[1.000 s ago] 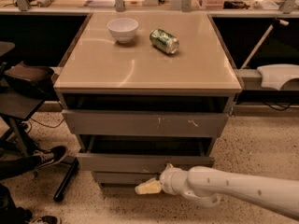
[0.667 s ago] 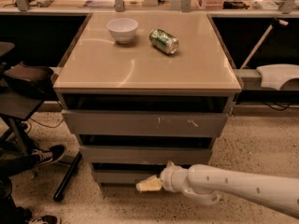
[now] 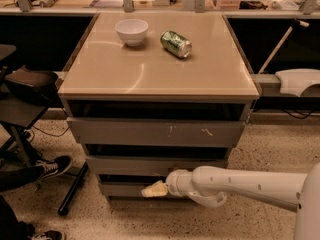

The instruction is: Close middle drawer

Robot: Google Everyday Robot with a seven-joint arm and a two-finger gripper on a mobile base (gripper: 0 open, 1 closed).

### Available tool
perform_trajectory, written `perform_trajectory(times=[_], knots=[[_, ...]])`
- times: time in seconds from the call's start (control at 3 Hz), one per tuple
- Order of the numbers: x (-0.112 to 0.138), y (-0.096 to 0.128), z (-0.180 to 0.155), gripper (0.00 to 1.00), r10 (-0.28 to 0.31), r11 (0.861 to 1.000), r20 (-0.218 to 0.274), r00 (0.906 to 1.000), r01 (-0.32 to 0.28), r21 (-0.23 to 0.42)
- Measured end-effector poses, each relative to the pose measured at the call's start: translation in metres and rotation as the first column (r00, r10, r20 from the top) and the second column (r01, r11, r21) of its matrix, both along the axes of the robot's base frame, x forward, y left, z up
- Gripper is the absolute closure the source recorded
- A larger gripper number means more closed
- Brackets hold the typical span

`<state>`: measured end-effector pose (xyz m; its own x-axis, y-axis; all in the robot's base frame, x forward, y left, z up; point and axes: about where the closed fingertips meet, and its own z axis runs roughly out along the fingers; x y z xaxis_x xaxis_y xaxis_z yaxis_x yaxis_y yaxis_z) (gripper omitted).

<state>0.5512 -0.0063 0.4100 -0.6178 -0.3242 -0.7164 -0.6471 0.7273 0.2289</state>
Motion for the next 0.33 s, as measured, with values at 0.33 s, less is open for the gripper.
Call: perform_trajectory(times=[0.33], knots=[[0.0000, 0.0000, 0.0000, 0.00, 0.000, 1.000, 0.000, 1.0000, 0.000, 0.000]])
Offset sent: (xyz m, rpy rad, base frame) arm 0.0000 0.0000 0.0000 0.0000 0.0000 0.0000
